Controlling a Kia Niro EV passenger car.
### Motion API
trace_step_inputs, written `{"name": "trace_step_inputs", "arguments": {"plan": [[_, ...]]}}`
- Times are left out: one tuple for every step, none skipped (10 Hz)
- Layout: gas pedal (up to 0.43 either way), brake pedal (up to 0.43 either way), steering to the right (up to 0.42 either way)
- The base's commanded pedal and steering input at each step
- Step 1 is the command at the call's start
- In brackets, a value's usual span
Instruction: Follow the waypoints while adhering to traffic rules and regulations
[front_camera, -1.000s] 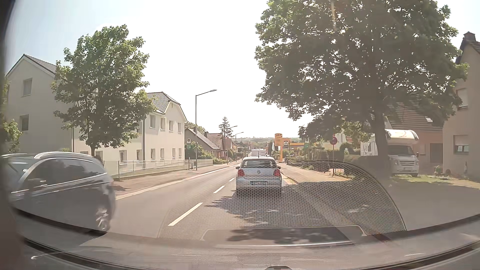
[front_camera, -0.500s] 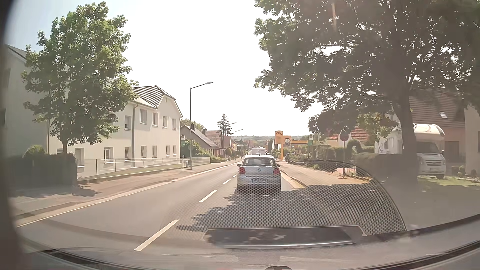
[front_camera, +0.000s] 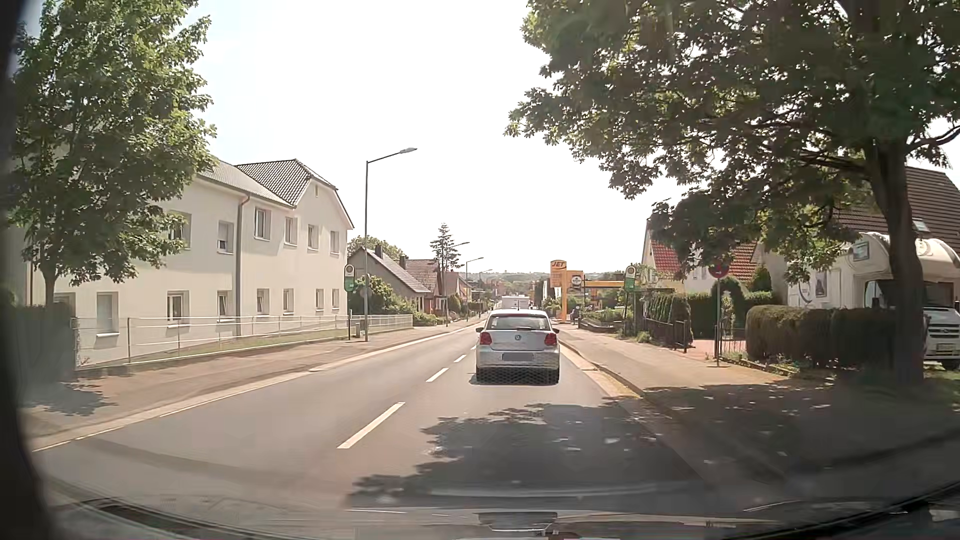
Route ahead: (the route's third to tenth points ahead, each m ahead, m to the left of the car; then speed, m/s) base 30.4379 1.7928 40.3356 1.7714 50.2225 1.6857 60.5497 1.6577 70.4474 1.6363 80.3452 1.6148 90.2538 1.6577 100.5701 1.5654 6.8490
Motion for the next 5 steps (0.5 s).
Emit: {"name": "trace_step_inputs", "arguments": {"plan": [[0.197,0.000,0.005],[0.189,0.000,0.005],[0.177,0.000,0.004],[0.169,0.000,0.003],[0.138,0.000,0.002]]}}
